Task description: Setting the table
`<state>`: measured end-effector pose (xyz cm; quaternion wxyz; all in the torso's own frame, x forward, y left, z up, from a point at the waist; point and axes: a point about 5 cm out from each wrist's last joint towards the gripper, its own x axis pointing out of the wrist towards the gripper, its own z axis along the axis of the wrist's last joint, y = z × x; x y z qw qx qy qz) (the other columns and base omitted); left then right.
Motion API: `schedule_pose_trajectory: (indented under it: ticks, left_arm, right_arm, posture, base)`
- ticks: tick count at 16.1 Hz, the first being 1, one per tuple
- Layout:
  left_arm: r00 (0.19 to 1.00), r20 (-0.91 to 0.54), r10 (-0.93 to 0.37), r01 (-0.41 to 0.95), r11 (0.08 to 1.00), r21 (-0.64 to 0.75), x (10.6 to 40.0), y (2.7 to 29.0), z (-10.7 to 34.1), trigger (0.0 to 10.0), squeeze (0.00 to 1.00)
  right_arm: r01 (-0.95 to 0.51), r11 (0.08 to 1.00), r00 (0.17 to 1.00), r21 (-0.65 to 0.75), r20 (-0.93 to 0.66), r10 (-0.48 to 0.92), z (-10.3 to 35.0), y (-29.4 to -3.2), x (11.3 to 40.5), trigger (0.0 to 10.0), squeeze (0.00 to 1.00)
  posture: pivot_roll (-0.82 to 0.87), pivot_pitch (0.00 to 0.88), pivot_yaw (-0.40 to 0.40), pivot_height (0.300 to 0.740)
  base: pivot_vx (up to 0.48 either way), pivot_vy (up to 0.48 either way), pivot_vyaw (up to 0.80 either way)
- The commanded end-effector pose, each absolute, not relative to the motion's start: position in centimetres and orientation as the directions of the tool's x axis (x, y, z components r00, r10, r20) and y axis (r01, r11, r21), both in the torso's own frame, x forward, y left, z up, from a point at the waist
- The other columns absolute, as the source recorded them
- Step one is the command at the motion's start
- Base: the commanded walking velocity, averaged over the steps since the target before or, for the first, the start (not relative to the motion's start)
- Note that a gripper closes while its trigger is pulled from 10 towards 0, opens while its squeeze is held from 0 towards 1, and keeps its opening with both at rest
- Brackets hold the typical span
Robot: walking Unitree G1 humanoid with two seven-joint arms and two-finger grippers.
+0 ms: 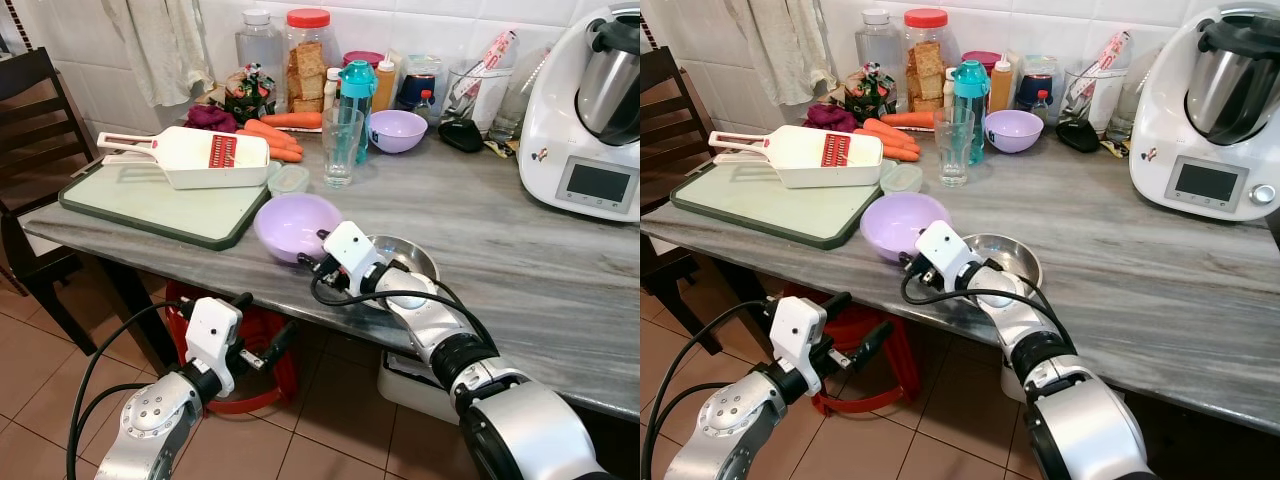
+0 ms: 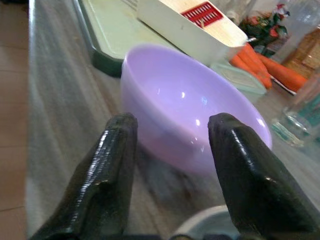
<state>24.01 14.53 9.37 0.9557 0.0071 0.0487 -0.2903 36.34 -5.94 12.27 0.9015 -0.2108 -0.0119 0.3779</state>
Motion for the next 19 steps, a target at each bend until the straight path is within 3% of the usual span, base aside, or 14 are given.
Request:
schedule_pose_trajectory:
  ticks: [1,5,11,14,19]
  left_arm:
    - [0.826,-0.097,-0.555,0.558,0.83,0.0,23.9,14.5,9.7,10.0,0.0]
    - [0.828,-0.093,-0.553,0.556,0.831,-0.001,24.0,14.4,9.7,10.0,0.0]
    - [0.829,-0.065,-0.556,0.558,0.83,0.005,25.2,14.3,10.0,10.0,0.0]
    - [0.834,-0.045,-0.55,0.551,0.835,0.005,25.8,14.0,10.2,10.0,0.0]
    - [0.855,-0.014,-0.519,0.519,0.855,-0.009,26.5,14.0,10.3,10.0,0.0]
  right_arm:
    - [-0.664,0.627,0.72,-0.408,-0.124,0.682,13.0,-6.0,36.7,10.0,1.0]
    - [-0.643,0.642,0.737,-0.417,-0.11,0.667,13.3,-6.3,37.0,10.0,1.0]
    - [-0.519,0.794,0.811,-0.316,0.111,0.574,16.0,-10.1,37.6,10.0,1.0]
    - [-0.394,0.866,0.86,-0.306,0.209,0.465,16.4,-12.9,36.1,10.0,1.0]
    - [-0.268,0.926,0.928,-0.267,0.185,0.322,15.2,-15.5,32.7,10.0,1.0]
  posture:
    - [0.05,0.0,-0.021,0.74]
    - [0.05,0.0,-0.025,0.74]
    - [0.03,0.0,-0.017,0.74]
    - [0.01,0.0,-0.009,0.74]
    - [-0.02,0.0,0.001,0.74]
  base:
    - [0.0,0.0,0.0]
    - [0.0,0.0,0.0]
    - [0.0,0.0,0.0]
    - [0.0,0.0,0.0]
    - [0.0,0.0,0.0]
